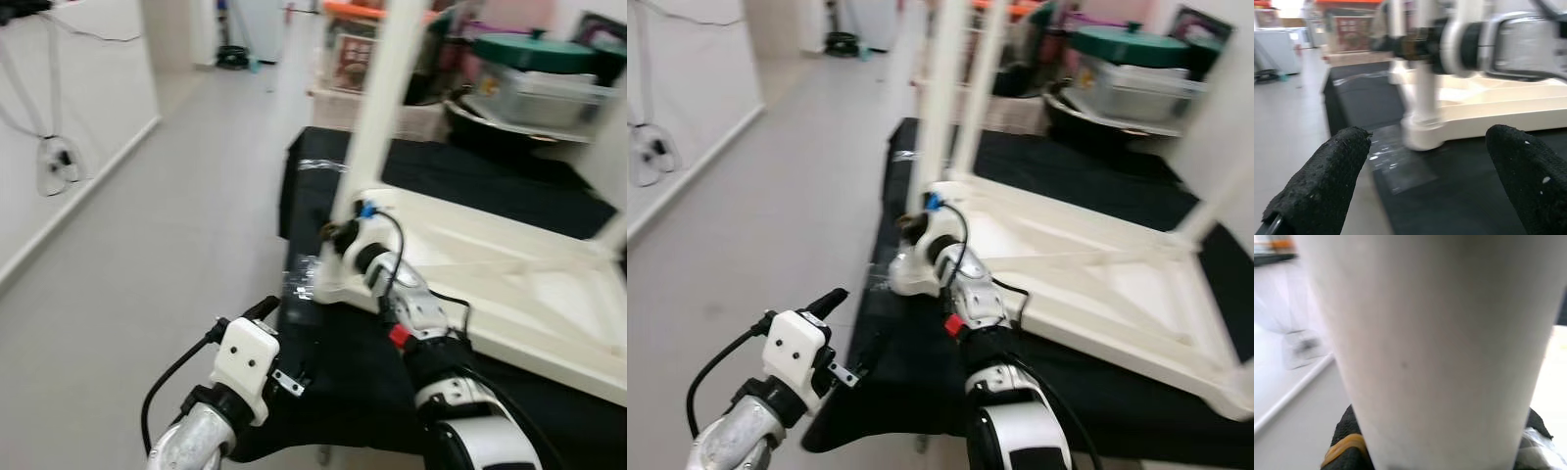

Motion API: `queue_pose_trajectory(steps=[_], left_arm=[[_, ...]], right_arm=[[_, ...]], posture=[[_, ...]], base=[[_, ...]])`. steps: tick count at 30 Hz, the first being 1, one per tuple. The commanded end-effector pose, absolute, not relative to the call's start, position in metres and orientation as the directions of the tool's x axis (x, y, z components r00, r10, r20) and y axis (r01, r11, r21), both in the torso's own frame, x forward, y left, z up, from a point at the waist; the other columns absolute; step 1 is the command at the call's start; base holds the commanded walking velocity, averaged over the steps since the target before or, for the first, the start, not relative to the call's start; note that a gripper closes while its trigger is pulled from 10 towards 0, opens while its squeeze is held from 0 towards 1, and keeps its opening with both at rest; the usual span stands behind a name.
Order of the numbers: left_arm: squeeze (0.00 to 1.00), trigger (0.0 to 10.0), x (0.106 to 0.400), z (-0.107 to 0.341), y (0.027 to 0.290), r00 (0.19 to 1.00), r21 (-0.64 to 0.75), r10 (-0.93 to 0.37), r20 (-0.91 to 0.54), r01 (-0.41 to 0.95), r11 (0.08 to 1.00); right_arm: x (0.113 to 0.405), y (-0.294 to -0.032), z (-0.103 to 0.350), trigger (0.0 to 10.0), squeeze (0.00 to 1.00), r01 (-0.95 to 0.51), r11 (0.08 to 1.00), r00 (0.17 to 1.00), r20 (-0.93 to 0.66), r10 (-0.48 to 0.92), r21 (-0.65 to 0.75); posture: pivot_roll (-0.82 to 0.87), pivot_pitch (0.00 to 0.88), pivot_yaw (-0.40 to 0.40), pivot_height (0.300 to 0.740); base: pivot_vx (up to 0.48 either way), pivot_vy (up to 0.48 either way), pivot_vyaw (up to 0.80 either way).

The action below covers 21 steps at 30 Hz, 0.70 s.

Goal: Building children table

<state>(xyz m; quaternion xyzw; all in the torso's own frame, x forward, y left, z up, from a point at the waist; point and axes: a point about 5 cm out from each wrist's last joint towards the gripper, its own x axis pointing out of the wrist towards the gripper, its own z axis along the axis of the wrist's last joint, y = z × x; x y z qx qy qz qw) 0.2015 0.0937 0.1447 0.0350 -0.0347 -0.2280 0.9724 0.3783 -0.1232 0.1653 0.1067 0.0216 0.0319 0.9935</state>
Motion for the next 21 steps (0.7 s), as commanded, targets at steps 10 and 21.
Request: queue_pose_trajectory(steps=[10, 21], left_arm=[[0.00, 10.0, 0.204, 0.145, 0.095, 0.895, 0.087, -0.443, 0.043, 0.439, 0.894], [0.00, 10.0, 0.206, 0.145, 0.097, 0.901, 0.085, -0.430, 0.052, 0.425, 0.901]], right_arm=[[0.353, -0.087, 0.144, 10.0, 0.00, 0.177, 0.879, 0.978, -0.175, -0.109, 0.443], [0.371, -0.110, 0.175, 10.0, 0.00, -0.243, 0.895, 0.970, 0.092, 0.224, 0.375]], posture=[[0.14, 0.055, -0.131, 0.740], [0.12, 0.047, -0.127, 0.740]], base=[[0.000, 0.000, 0.00], [0.000, 0.000, 0.00]])
